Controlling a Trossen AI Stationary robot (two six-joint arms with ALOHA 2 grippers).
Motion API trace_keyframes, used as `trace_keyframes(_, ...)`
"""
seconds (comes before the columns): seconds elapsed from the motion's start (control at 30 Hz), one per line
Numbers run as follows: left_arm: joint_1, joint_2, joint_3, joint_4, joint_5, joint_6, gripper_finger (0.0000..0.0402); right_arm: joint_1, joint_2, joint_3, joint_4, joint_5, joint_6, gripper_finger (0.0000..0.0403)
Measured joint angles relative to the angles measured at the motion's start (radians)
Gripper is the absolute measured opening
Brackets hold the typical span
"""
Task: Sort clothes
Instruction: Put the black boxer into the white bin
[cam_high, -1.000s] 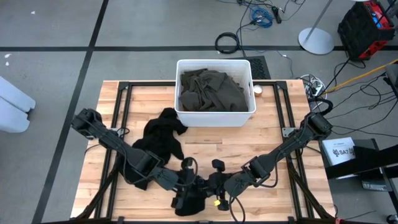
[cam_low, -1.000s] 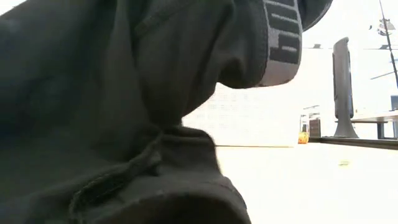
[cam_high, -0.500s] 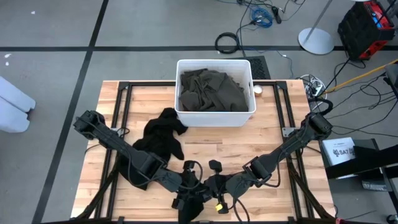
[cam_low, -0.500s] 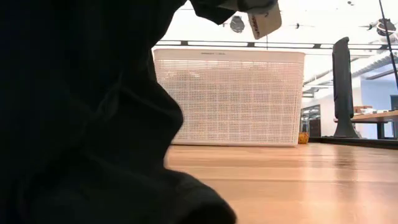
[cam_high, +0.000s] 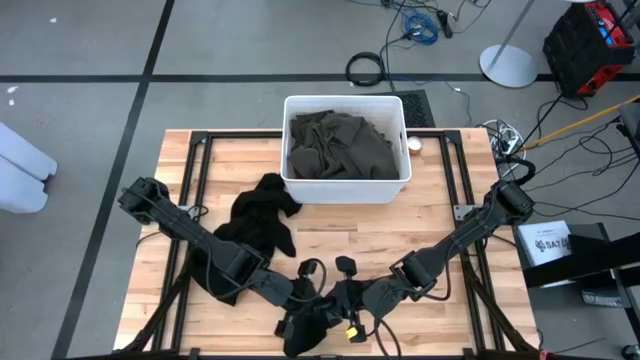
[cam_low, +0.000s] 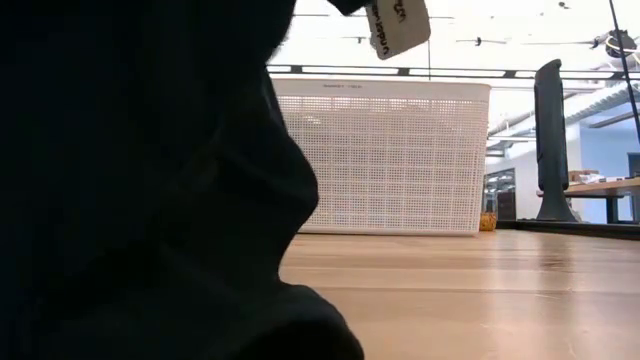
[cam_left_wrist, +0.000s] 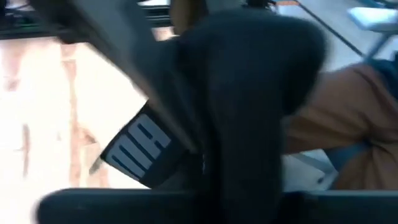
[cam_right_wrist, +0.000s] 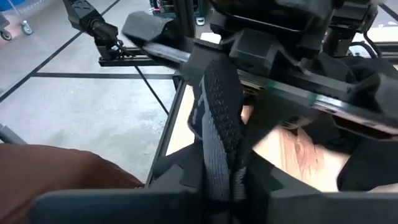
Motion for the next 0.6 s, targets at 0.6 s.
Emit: trace_keyframes(0.6,0.011,-0.003,0.003,-0.019,0.01,0.033,0.0018,0.069,-0.22,0.0,-0.406,0.023,0.157,0.02)
